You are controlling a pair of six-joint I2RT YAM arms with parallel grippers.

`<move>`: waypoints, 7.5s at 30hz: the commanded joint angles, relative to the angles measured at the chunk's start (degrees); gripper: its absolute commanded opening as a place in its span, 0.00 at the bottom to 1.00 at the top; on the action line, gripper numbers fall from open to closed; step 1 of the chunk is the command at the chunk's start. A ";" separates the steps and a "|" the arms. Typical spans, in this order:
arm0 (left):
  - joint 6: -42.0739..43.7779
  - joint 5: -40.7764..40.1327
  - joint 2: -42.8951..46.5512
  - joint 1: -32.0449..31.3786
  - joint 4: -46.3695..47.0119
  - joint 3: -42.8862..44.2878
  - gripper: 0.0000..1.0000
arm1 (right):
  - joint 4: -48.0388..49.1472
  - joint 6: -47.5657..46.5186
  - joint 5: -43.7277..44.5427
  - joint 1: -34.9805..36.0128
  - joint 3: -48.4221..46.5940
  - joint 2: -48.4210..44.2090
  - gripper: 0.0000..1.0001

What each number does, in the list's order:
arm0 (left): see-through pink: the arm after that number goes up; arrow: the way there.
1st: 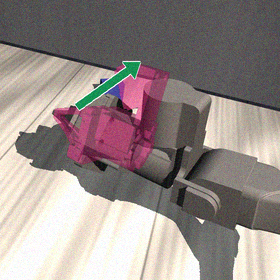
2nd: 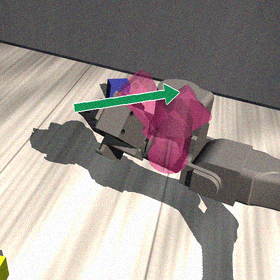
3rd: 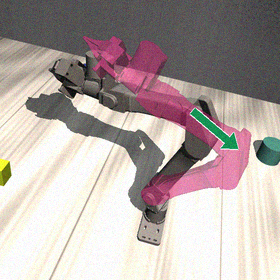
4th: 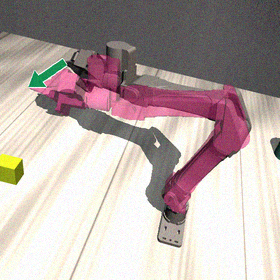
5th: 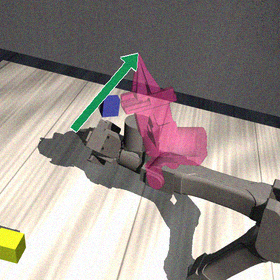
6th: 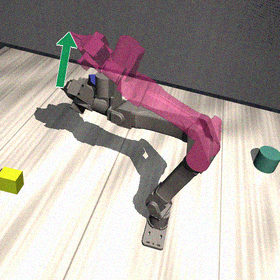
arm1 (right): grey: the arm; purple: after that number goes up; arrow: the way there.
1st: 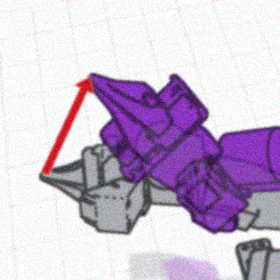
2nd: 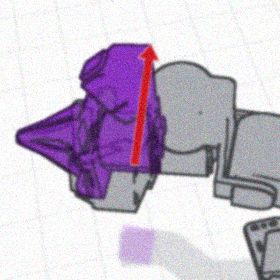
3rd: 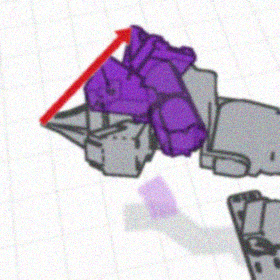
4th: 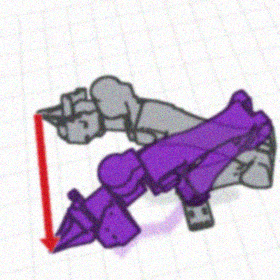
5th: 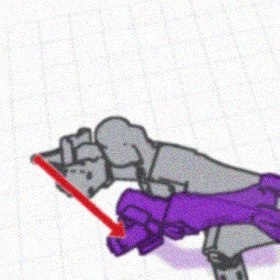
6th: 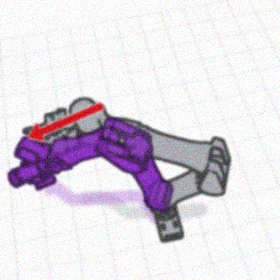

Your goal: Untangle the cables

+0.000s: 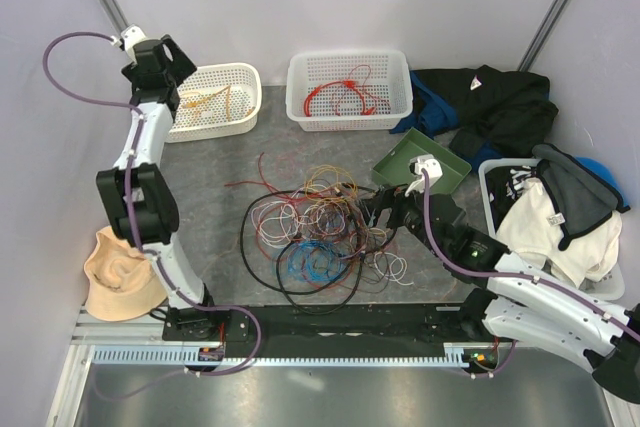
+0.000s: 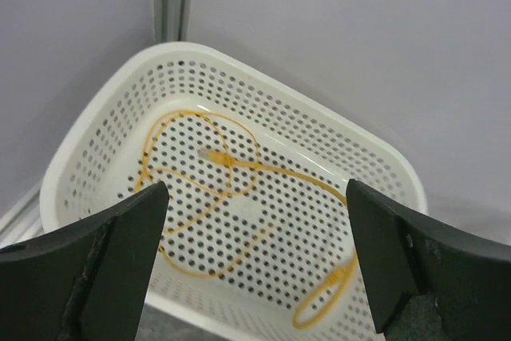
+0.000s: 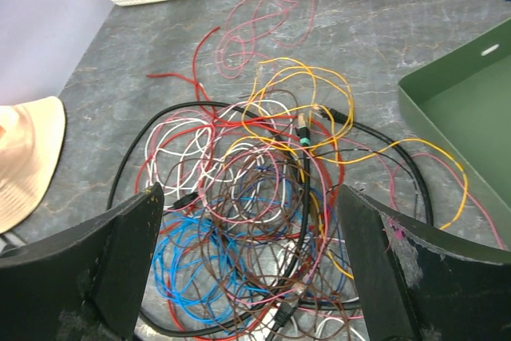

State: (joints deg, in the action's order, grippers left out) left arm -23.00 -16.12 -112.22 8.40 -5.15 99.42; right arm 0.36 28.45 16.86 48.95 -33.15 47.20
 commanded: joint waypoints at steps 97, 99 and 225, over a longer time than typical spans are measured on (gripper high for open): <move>-17.08 25.09 42.35 -35.91 -9.51 -6.73 0.02 | -3.11 0.91 1.34 0.09 -3.68 -9.24 0.97; -14.62 24.91 42.96 -35.91 -13.38 -3.45 0.02 | -1.16 0.82 -1.81 0.01 -4.64 -7.40 0.97; -19.01 53.03 58.79 -40.13 51.37 -59.50 0.99 | -27.34 -5.60 1.77 7.13 -51.14 17.92 0.00</move>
State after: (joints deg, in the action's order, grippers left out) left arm -41.80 32.60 -53.91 -29.34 35.48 41.19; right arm -29.98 21.28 19.51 55.88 -81.58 63.99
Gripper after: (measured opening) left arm 0.993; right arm 0.010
